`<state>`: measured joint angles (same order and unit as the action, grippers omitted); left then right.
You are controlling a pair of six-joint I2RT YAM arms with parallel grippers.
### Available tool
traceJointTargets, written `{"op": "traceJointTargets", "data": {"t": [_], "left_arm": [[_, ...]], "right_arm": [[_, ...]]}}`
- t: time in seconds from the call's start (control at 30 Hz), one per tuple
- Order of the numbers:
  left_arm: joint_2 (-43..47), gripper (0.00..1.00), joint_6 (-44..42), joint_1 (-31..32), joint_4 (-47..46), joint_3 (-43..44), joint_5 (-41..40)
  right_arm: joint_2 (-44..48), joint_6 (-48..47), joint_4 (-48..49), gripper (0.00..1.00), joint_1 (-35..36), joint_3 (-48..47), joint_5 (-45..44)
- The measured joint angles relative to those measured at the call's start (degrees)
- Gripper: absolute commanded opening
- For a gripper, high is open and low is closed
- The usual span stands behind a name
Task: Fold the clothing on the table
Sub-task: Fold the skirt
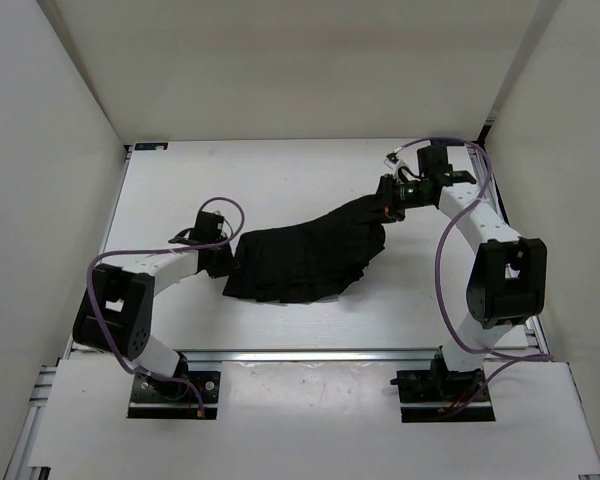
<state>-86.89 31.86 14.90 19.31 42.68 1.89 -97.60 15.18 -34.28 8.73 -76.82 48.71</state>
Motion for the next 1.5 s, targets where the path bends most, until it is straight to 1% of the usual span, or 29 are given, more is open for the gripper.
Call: {"op": "traceJointTargets", "data": {"t": [0.2, 0.4, 0.57, 0.73, 0.77, 0.8, 0.83, 0.87, 0.9, 0.93, 1.0, 1.07, 1.1, 1.2, 1.23, 1.27, 1.33, 1.37, 1.43, 1.5], "left_arm": [[-2.03, 0.06, 1.07, 5.11, -4.52, 0.52, 0.13], [-6.23, 0.06, 4.00, 10.62, -9.03, 3.02, 3.37], [-7.78, 0.05, 5.62, 13.70, -10.14, 4.04, 5.86], [-7.41, 0.06, 6.27, 13.09, -10.54, 3.19, 7.74], [-6.88, 0.06, 6.34, 12.61, -10.58, 2.58, 7.91], [-6.21, 0.06, 6.36, 12.09, -10.54, 1.86, 8.07], [-5.42, 0.07, 6.34, 11.43, -10.40, 1.11, 8.17], [-4.76, 0.06, 6.34, 10.71, -10.32, 0.39, 8.26], [-4.04, 0.07, 6.34, 9.97, -10.23, -0.37, 8.41], [-3.30, 0.06, 6.32, 9.22, -10.16, -1.07, 8.50], [-1.73, 0.06, 6.05, 7.65, -9.20, -2.12, 8.52], [-0.28, 0.06, 5.53, 5.97, -8.04, -2.45, 8.50], [0.50, 0.07, 5.11, 4.92, -7.39, -2.45, 8.46], [2.73, 0.06, 3.45, 1.53, -5.46, -2.29, 8.15], [3.39, 0.06, 2.82, 0.11, -4.46, -2.03, 8.00], [3.98, 0.06, 2.14, -1.29, -3.28, -1.60, 7.87], [5.01, 0.06, 1.07, -4.13, -0.61, 0.22, 8.17], [5.38, 0.05, 0.87, -5.20, 0.48, 1.40, 8.52], [6.01, 0.05, 0.74, -6.49, 2.38, 5.25, 10.23], [6.29, 0.06, 1.16, -5.88, 3.02, 9.79, 13.00]], "right_arm": [[-0.07, -0.81, -2.16, 0.00, 0.26, -3.41, -1.84], [-2.80, 0.17, -1.40, 0.00, 6.58, -6.29, -1.99], [-10.60, 3.04, 0.66, 0.00, 13.00, -11.43, -1.33], [-18.75, 6.80, 3.72, 0.00, 17.84, -17.77, -0.39], [-20.04, 7.45, 4.31, 0.05, 18.49, -18.80, -0.28], [-21.42, 8.22, 4.70, 0.13, 19.12, -19.98, -0.04], [-22.84, 9.01, 5.16, 0.24, 19.74, -21.14, 0.35], [-23.91, 9.86, 5.60, 0.45, 20.15, -21.88, 0.96], [-24.96, 10.99, 6.19, 0.51, 20.61, -22.45, 1.73], [-25.73, 11.67, 7.06, 0.54, 20.92, -22.53, 2.51], [-26.60, 13.44, 8.81, 0.63, 21.53, -22.16, 4.15], [-26.40, 15.78, 12.66, 0.62, 21.73, -20.24, 6.10], [-26.03, 17.42, 15.72, 0.59, 21.70, -18.58, 7.23], [-23.87, 21.66, 21.86, 0.51, 20.79, -13.38, 9.35], [-22.84, 22.36, 22.62, 0.49, 20.20, -11.87, 9.57], [-21.86, 22.62, 22.77, 0.45, 19.63, -10.99, 9.64], [-19.43, 22.58, 22.86, 0.34, 17.94, -9.60, 9.49], [-18.25, 22.23, 22.67, 0.24, 17.09, -9.18, 9.42], [-15.91, 21.46, 22.27, 0.21, 15.34, -8.28, 9.20], [-14.71, 20.63, 22.01, 0.18, 13.81, -8.11, 8.87]]}}
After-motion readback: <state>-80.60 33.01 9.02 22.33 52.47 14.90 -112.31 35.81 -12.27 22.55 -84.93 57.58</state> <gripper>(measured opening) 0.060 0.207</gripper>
